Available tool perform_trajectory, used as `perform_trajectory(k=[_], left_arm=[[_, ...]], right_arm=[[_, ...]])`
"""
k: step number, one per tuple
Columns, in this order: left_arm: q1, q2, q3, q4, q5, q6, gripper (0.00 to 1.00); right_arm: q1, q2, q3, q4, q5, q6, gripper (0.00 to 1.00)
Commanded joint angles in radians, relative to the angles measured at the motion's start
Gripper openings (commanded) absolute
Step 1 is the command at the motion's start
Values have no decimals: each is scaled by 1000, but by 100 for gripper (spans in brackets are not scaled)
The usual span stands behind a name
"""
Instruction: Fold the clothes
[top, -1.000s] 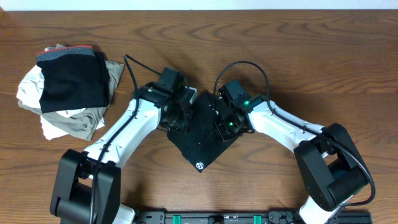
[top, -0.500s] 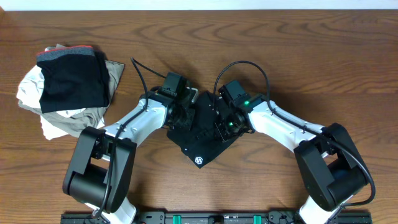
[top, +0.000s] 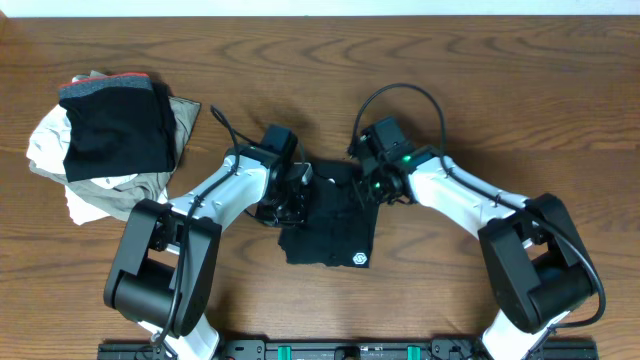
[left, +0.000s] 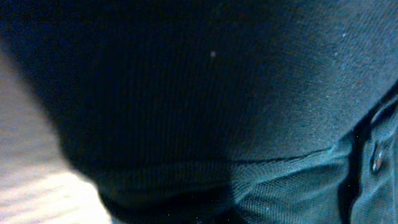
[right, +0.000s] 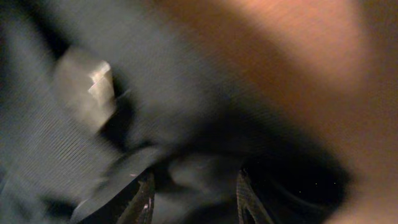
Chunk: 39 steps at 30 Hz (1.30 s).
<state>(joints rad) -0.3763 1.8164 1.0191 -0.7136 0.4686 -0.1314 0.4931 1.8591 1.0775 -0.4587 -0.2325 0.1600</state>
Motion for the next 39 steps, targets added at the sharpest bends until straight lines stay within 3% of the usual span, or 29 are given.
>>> perform_trajectory(k=[1, 7, 13, 16, 21, 30, 34, 39], left_arm=[[-1, 56, -64, -18, 14, -8, 6], [0, -17, -52, 14, -13, -8, 7], [0, -211, -16, -16, -89, -8, 16], [0, -319, -15, -15, -171, -9, 46], [0, -393, -16, -16, -273, -9, 62], [2, -280, -55, 10, -262, 0, 66], [13, -204, -55, 35, -121, 92, 66], [57, -132, -55, 64, -89, 102, 66]], right_arm=[[-32, 41, -12, 21, 130, -1, 43], [-28, 35, -10, 5, 128, -1, 41], [-28, -83, 34, -63, 128, -6, 43], [-27, -183, 50, -94, 127, -20, 44], [-14, -275, 51, -182, 66, -19, 44], [40, -186, 16, -233, -4, -2, 45], [43, -103, 16, -225, -4, 1, 45], [43, 14, 16, -198, -4, 0, 45]])
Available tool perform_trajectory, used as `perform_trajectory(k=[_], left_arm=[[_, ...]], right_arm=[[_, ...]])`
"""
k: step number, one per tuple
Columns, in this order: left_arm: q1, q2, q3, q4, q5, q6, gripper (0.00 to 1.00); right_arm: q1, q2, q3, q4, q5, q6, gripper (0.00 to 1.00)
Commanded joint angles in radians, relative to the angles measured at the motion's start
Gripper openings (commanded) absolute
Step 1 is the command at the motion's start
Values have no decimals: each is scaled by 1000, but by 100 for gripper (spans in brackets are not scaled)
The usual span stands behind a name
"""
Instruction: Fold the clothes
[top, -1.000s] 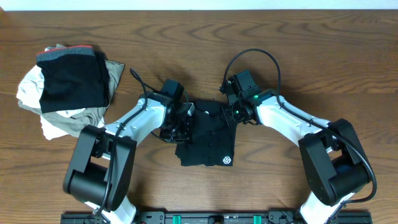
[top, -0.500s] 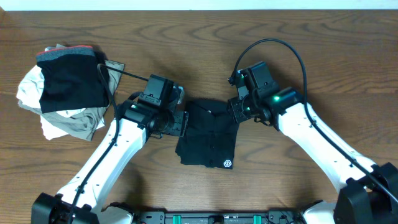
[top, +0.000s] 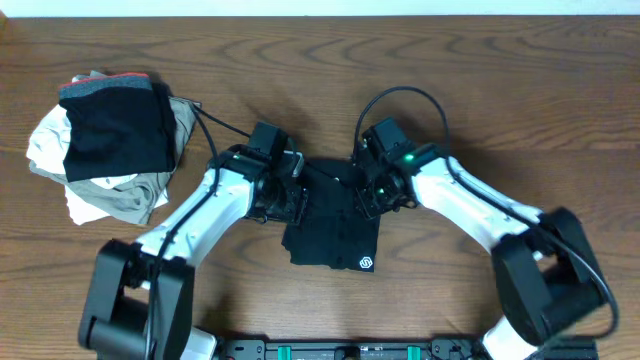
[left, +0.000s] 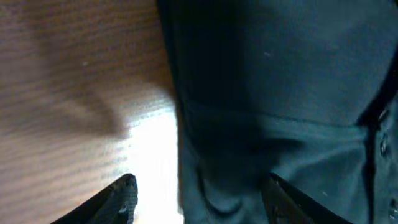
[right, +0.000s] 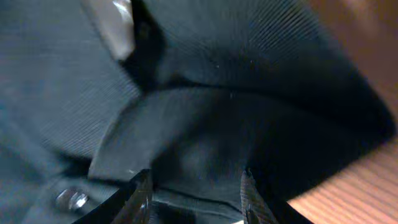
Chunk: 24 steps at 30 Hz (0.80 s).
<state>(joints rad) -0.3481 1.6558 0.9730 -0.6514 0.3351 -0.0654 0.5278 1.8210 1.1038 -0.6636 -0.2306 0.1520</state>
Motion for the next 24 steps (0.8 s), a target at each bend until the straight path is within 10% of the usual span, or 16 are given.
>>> perform_trajectory(k=[1, 20, 24], left_arm=[[41, 40, -9, 2, 60, 43, 66], [94, 185, -14, 11, 470, 230, 66], [94, 185, -14, 13, 470, 230, 34]], right_arm=[[8, 69, -10, 9, -6, 8, 45], [6, 129, -10, 31, -6, 8, 45], [6, 129, -10, 28, -6, 8, 45]])
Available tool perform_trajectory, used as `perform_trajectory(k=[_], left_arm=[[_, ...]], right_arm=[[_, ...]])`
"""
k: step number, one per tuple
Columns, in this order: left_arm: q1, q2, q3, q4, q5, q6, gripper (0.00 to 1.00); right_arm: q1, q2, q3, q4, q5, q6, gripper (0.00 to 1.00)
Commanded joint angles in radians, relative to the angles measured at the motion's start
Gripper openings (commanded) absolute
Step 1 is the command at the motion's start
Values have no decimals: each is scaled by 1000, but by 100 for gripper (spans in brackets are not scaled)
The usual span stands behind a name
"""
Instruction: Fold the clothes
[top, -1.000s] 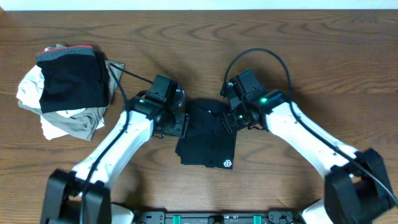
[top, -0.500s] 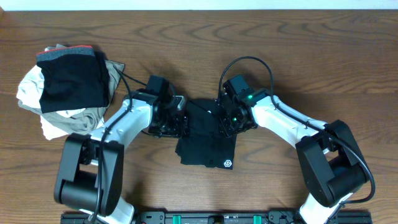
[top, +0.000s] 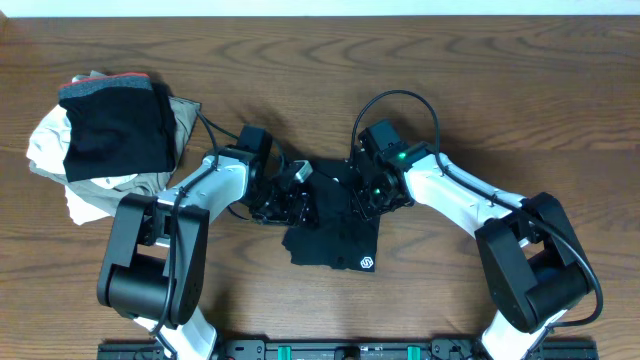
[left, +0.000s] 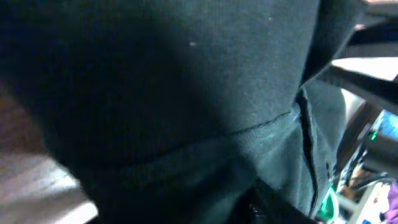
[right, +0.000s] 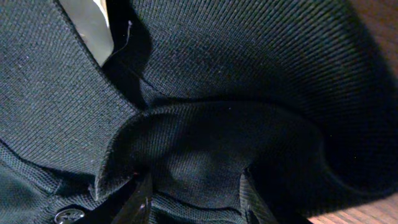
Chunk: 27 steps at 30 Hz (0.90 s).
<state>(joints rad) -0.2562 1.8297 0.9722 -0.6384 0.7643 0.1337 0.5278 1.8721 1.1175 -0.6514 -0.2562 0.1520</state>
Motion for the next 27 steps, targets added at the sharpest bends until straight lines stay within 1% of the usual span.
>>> perform_trajectory(k=[1, 2, 3, 15, 16, 18, 19, 23, 27], left_arm=[[3, 11, -14, 2, 40, 31, 19], [3, 11, -14, 5, 40, 31, 9], [3, 11, -14, 8, 40, 30, 8], [2, 11, -14, 13, 36, 29, 8], [2, 11, -14, 15, 31, 29, 14], [3, 11, -14, 13, -1, 23, 74], [3, 11, -14, 11, -26, 20, 98], [3, 20, -14, 15, -180, -97, 98], [2, 49, -14, 21, -197, -120, 98]], right_arm=[[6, 77, -24, 14, 19, 8, 45], [6, 77, -24, 12, 19, 8, 45], [6, 77, -24, 11, 19, 8, 45], [6, 77, -24, 4, 19, 8, 45], [6, 77, -24, 4, 19, 8, 45], [6, 77, -24, 4, 19, 8, 45], [6, 77, -24, 4, 19, 8, 45], [6, 77, -24, 1, 19, 8, 45], [6, 77, -24, 0, 19, 8, 45]])
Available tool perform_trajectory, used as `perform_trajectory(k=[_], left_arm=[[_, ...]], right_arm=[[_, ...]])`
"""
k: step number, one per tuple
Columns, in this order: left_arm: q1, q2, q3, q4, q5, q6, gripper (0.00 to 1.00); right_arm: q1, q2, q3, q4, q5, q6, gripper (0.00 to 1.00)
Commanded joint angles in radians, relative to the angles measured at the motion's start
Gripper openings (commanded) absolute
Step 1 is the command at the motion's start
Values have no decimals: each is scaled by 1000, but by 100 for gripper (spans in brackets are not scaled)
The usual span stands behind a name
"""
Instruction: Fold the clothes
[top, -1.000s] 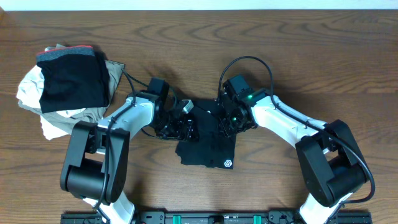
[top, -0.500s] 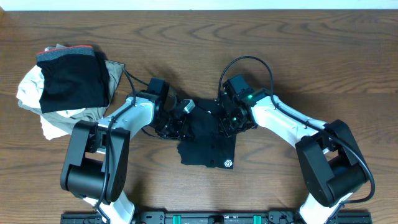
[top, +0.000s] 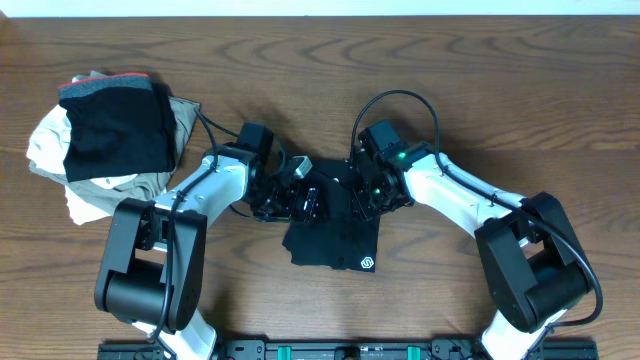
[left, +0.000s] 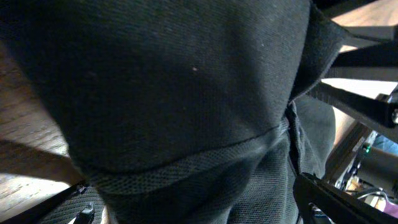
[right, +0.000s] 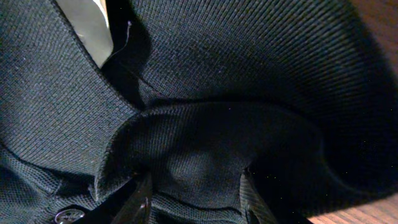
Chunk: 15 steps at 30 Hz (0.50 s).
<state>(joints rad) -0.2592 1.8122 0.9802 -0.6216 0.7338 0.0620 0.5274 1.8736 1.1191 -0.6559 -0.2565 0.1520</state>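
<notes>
A black polo shirt (top: 335, 235) lies bunched at the table's middle, a white logo (top: 367, 262) on its near corner. My left gripper (top: 305, 200) is at the shirt's upper left. In the left wrist view it (left: 196, 208) is open, its fingers wide apart with a bulge of black cloth (left: 186, 93) between them. My right gripper (top: 362, 195) is at the upper right. In the right wrist view it (right: 194, 199) is shut on a fold of the shirt (right: 205, 149) near the collar. A white tag (right: 87, 25) and a button (right: 65, 216) show there.
A pile of loose clothes (top: 100, 140), black over beige and white, sits at the far left of the wooden table (top: 500, 90). Cables run from both wrists over the shirt's far side.
The left gripper's fingers now show wide apart at either side of the cloth, where before cloth filled the view. The right gripper and the shirt have not visibly moved.
Both grippers were at the shirt's upper edge, the right one holding cloth. Then the left gripper was open beside the shirt's left edge over bare wood, and the shirt lay slightly nearer. Later the left gripper was back in the cloth, where it now stands open.
</notes>
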Motion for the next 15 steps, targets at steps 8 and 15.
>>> perform_trajectory(k=[8, 15], left_arm=[[3, 149, -23, 44, -4, -63, 92], [-27, 173, -23, 44, 18, -56, 57]], right_arm=[[6, 76, -25, 5, 20, 8, 45], [6, 76, -25, 5, 20, 8, 45]])
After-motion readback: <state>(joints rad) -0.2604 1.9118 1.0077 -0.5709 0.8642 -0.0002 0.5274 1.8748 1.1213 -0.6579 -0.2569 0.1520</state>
